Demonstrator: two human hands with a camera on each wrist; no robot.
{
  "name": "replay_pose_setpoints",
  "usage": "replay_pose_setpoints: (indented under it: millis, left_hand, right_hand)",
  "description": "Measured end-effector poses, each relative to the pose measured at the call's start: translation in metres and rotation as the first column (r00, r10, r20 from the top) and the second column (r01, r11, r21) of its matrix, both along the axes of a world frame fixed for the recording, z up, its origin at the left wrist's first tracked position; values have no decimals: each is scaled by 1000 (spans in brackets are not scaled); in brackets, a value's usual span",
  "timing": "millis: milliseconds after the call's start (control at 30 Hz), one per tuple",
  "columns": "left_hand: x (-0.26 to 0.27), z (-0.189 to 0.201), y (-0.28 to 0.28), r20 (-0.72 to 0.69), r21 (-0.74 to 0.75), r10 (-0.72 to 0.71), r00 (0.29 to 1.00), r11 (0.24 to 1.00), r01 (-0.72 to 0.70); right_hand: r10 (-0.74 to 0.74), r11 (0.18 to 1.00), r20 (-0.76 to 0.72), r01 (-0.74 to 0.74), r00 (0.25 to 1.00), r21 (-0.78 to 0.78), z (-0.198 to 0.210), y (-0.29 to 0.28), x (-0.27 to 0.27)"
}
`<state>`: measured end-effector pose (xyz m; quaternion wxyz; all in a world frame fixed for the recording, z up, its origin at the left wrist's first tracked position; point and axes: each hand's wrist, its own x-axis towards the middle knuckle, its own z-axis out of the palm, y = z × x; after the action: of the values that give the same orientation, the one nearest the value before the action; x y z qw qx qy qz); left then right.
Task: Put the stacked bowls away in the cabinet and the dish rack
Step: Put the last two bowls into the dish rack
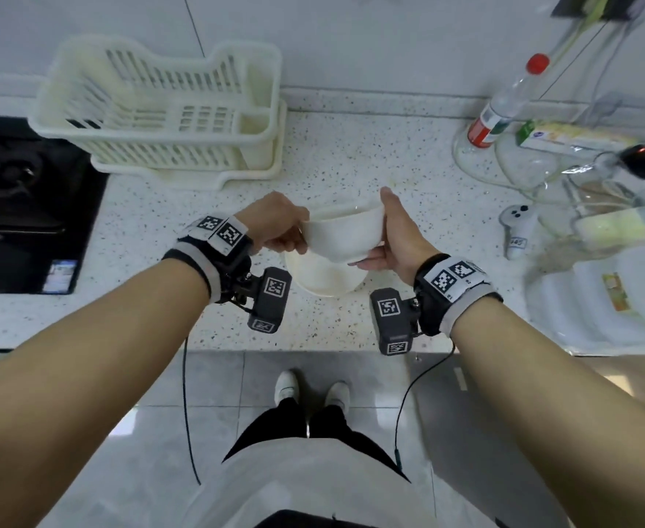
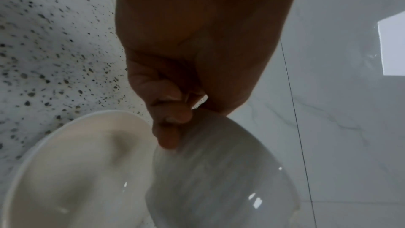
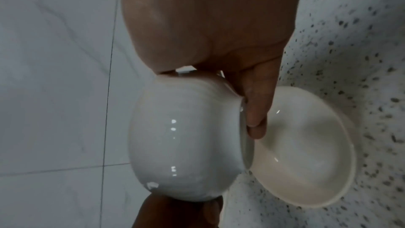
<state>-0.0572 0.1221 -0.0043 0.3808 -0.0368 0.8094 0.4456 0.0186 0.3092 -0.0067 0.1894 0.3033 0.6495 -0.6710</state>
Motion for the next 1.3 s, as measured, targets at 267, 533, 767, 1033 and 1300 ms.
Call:
replay_pose_setpoints:
  millis: [267, 533, 767, 1033, 1300]
  left_hand:
    - [10, 5, -2, -14, -2, 236, 972, 972, -237]
    - [26, -2, -35, -1, 90, 328, 945, 941, -326]
    - [-41, 11, -75, -218, 179, 500, 838, 864, -470]
    - [-191, 16, -110, -352, 107, 495, 794, 864, -492]
    - [-275, -59, -135, -224, -284, 176, 958, 929, -237]
  right_hand:
    - [-117, 983, -30, 111, 993, -150, -12, -9, -3]
    - [-96, 980, -193, 59, 977, -191, -29, -56, -29]
    - [82, 995, -367, -97, 926, -22, -1, -80, -96]
    - [208, 859, -307, -24, 929, 511, -22, -108, -214]
    - [108, 889, -274, 30, 956, 457, -51, -124, -251]
